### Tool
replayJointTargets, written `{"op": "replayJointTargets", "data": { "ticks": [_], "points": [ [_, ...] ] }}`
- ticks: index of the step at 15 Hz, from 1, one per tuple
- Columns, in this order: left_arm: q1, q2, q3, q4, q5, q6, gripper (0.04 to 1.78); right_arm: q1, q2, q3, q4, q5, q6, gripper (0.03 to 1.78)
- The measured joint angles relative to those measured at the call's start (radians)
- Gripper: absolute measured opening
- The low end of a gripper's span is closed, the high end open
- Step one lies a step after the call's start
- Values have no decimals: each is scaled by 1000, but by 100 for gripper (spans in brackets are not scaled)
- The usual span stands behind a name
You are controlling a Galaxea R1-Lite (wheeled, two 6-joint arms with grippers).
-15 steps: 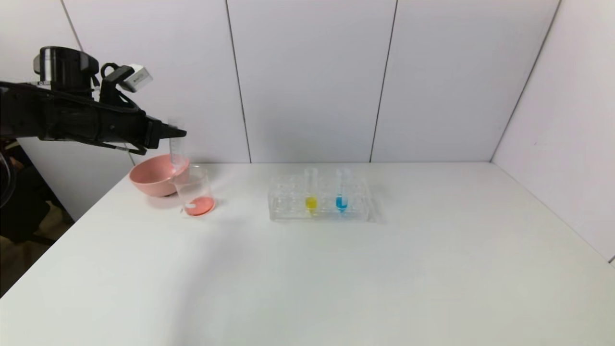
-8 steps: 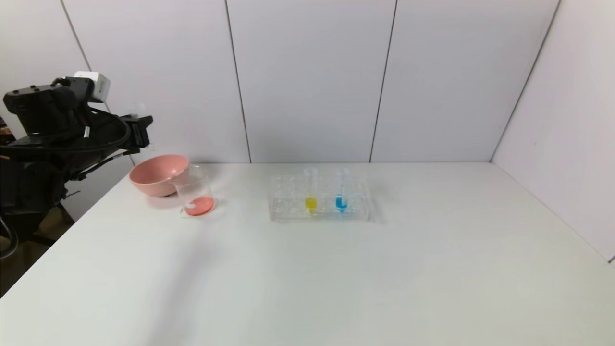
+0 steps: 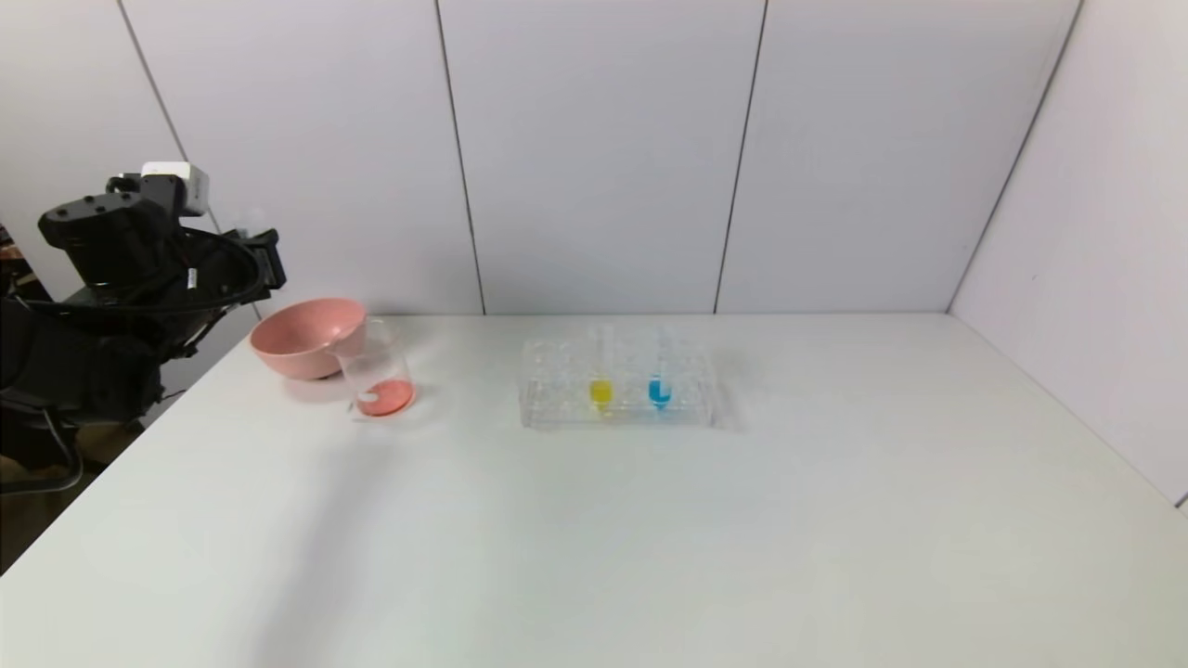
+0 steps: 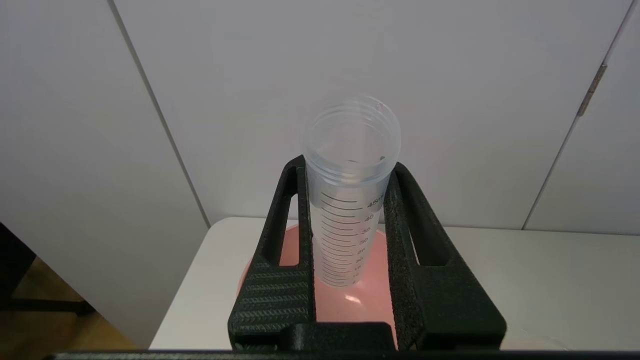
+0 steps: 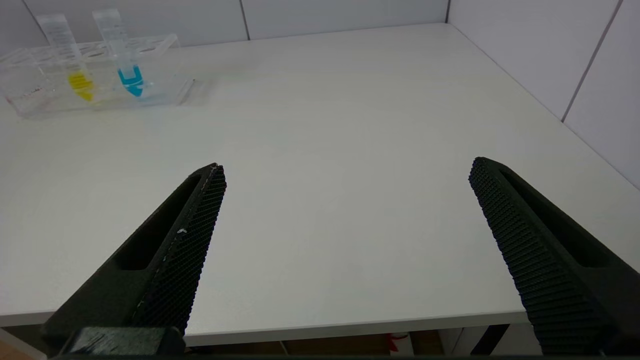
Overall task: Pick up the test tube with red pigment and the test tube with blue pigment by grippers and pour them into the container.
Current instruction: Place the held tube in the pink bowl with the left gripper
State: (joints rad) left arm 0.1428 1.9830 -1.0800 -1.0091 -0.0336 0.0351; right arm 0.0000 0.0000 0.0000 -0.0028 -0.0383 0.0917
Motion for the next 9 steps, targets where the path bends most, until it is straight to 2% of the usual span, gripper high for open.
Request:
{"op": "replayJointTargets", "data": {
  "ticks": [3,7,9],
  "points": [
    [9,82,-68,53,-6,-62,43,0,0,0,0,0,0,177],
    [10,119,-81,65,-19,-79,43,0,0,0,0,0,0,177],
    [8,125,-81,66,-22,-79,50,0,0,0,0,0,0,177]
  ]
}}
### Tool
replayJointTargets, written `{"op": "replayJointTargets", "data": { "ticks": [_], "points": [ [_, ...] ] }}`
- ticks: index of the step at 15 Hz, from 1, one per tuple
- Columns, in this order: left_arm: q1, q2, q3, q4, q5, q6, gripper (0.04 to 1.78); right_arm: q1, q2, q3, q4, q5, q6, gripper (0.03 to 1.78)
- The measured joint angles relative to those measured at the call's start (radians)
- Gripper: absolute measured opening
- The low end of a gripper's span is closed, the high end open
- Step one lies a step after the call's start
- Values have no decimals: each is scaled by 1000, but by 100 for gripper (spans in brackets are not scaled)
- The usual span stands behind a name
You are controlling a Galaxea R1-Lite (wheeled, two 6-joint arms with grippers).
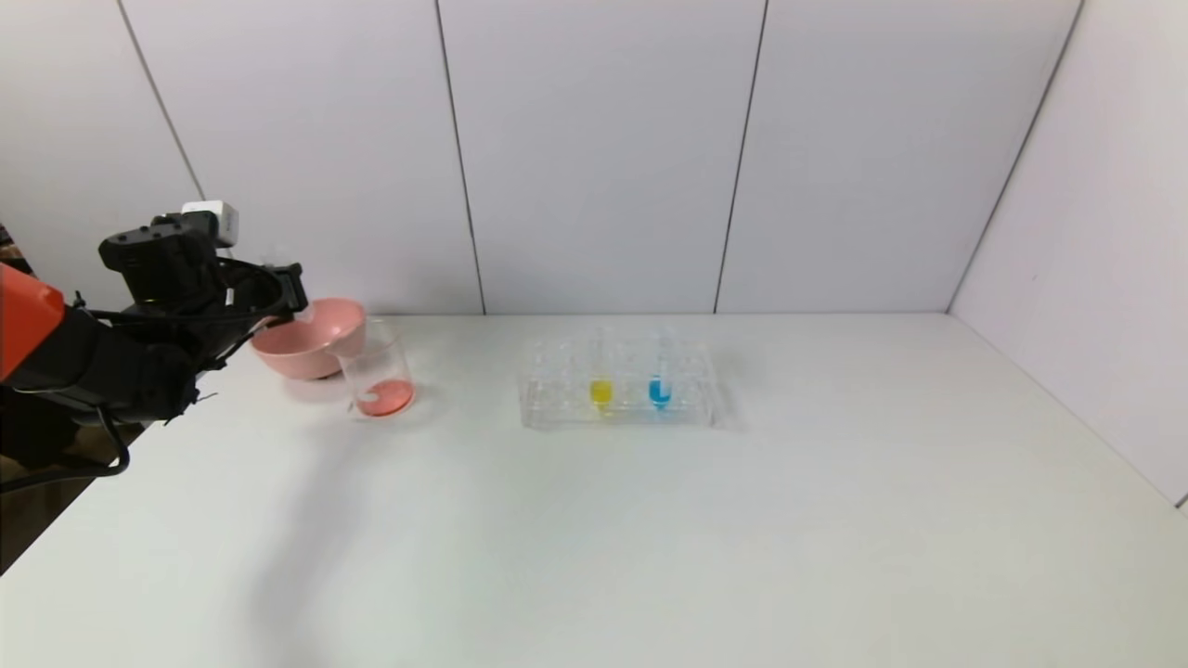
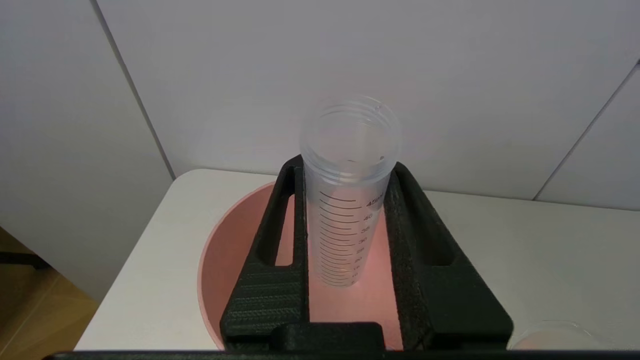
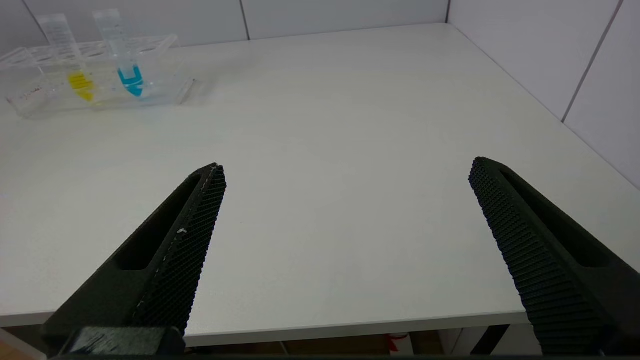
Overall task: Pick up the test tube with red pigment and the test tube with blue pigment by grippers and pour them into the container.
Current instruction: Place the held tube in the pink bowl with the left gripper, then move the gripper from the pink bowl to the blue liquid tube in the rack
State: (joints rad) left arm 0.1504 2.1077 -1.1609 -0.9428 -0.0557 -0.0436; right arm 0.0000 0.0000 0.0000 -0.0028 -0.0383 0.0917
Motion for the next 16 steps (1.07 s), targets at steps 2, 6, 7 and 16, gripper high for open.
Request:
{"op": "replayJointTargets", "data": {
  "ticks": [2,6,7,16],
  "points": [
    [-4,4,6,-11,0,0,67,0,0,0,0,0,0,177],
    [-11,5,16,-17,8,2,131,0,0,0,0,0,0,177],
    [-11,5,18,-17,10,2,144,0,0,0,0,0,0,177],
    [-211,-283,335,-3,53,-2,176,0,0,0,0,0,0,177]
  ]
}}
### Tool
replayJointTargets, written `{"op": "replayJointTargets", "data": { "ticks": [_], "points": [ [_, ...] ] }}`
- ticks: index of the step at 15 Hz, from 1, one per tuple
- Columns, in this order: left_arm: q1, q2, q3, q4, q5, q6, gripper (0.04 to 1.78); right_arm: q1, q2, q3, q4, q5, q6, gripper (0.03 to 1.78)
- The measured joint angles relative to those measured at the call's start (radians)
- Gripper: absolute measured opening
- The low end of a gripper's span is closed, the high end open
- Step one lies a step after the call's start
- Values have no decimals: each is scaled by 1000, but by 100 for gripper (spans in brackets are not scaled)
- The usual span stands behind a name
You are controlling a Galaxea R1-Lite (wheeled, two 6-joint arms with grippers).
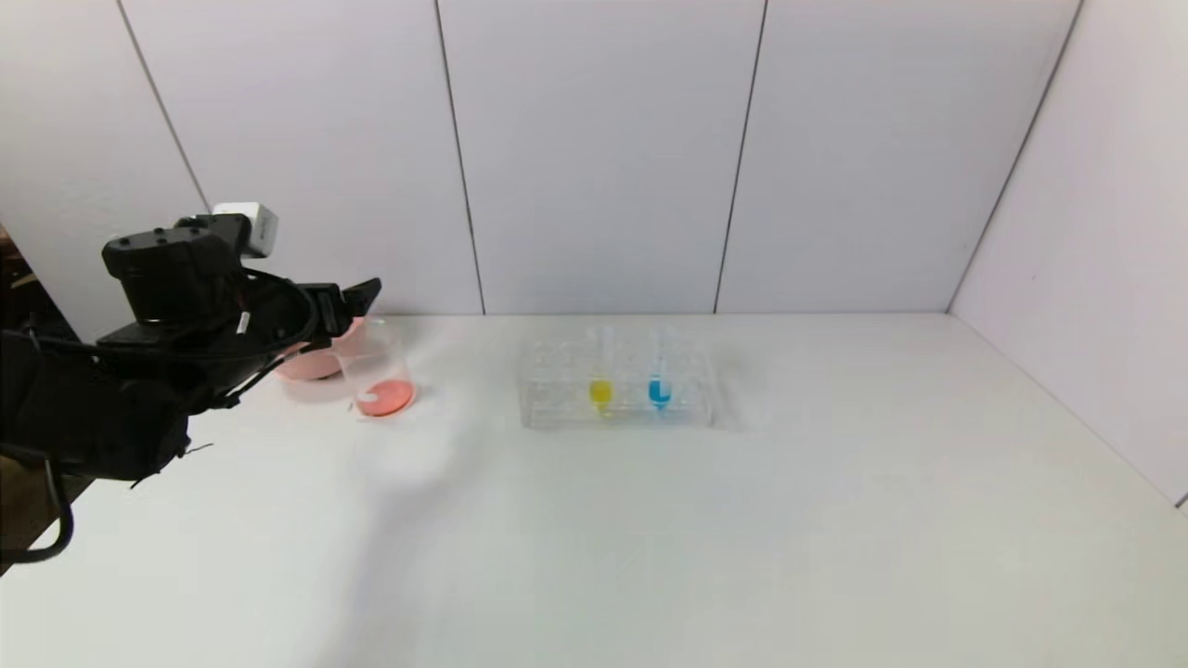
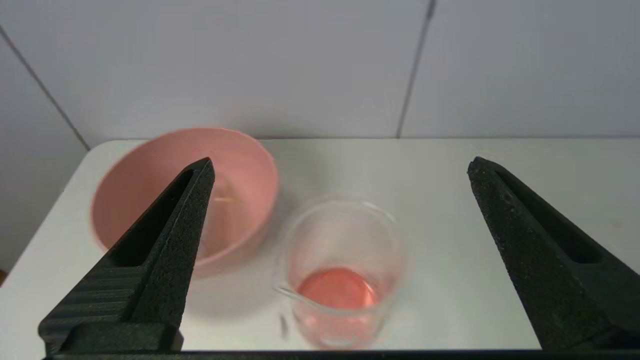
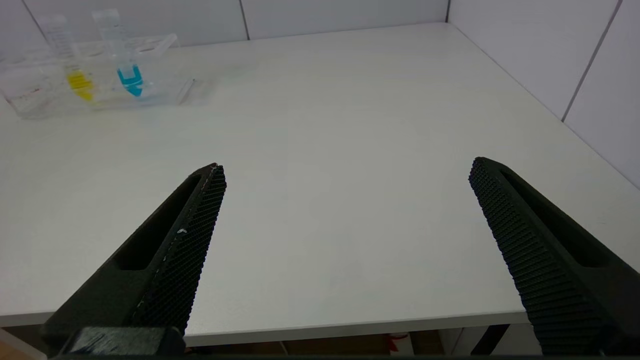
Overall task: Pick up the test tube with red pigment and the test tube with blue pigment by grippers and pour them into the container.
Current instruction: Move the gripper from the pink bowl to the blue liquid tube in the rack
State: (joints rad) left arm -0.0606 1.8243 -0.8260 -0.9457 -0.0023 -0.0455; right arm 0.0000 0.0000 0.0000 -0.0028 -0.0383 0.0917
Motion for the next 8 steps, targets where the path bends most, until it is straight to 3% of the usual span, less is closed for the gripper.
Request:
{"op": "replayJointTargets", "data": {
  "ticks": [3,5,8],
  "points": [
    [-187,-147,164,2,-9,-4,176,0,0,0,0,0,0,177],
    [-336,-207,230,2,31,-15,176,0,0,0,0,0,0,177],
    [-611,-228,262,2,234,-63,176,0,0,0,0,0,0,178]
  ]
}}
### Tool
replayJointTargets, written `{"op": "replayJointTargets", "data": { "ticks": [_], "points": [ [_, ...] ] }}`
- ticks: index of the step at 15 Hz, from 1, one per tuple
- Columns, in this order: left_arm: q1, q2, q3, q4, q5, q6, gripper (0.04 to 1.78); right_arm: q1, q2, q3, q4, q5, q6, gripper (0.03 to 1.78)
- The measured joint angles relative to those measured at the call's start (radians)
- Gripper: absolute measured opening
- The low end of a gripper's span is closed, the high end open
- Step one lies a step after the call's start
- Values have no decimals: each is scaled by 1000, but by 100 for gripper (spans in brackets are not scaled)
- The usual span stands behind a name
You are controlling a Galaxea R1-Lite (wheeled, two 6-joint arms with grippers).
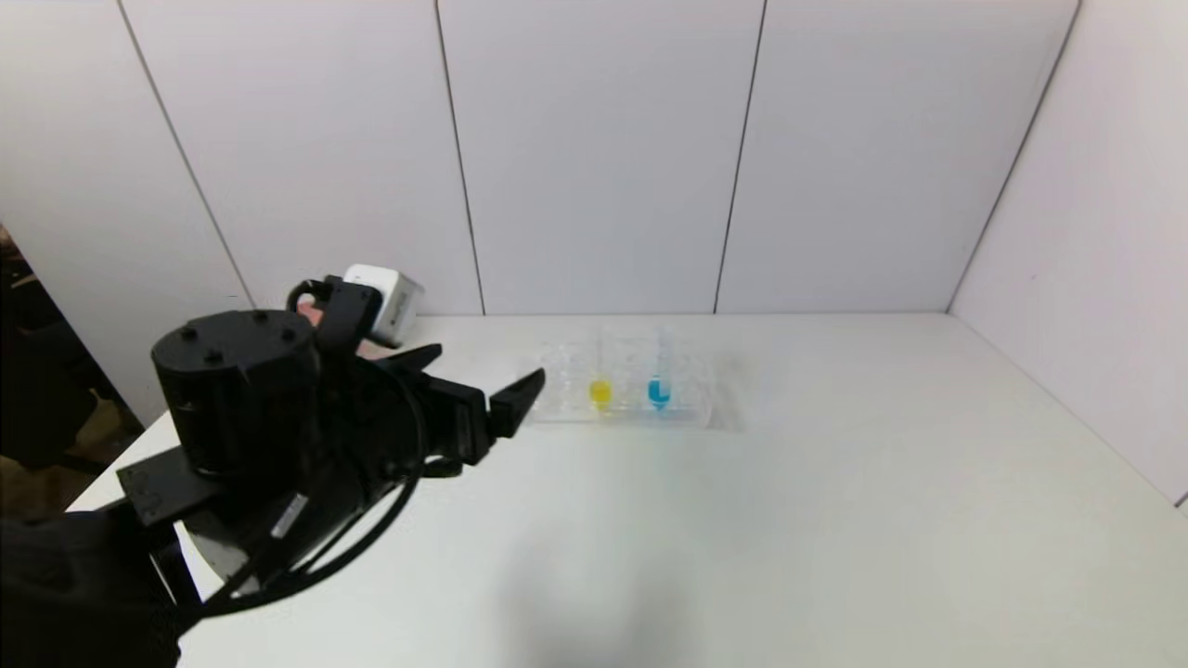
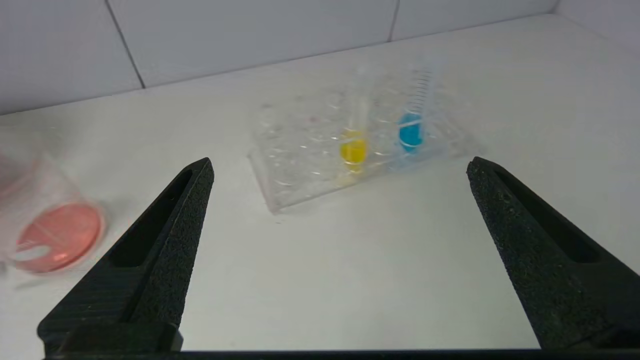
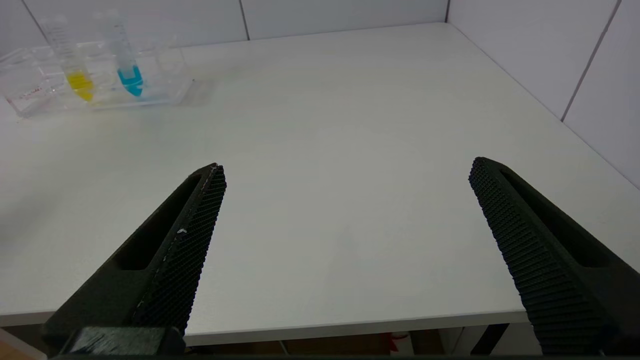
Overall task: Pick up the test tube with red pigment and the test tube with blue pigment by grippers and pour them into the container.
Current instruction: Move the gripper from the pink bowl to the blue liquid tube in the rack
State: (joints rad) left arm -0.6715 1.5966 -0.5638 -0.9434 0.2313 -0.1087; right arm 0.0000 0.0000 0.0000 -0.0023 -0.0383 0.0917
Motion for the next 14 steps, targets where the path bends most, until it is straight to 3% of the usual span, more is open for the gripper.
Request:
{"op": "replayJointTargets", "data": {
  "ticks": [3,7,11,14],
  "points": [
    [-228,107,-77,-3,293,-31,176,0,0,0,0,0,0,177],
    [-360,338,-352,9,590,-44,176,0,0,0,0,0,0,177],
    [-406,542,-613,39,738,-46,176,0,0,0,0,0,0,177],
    [-420,643,-719,42,765,-47,176,0,0,0,0,0,0,177]
  ]
}}
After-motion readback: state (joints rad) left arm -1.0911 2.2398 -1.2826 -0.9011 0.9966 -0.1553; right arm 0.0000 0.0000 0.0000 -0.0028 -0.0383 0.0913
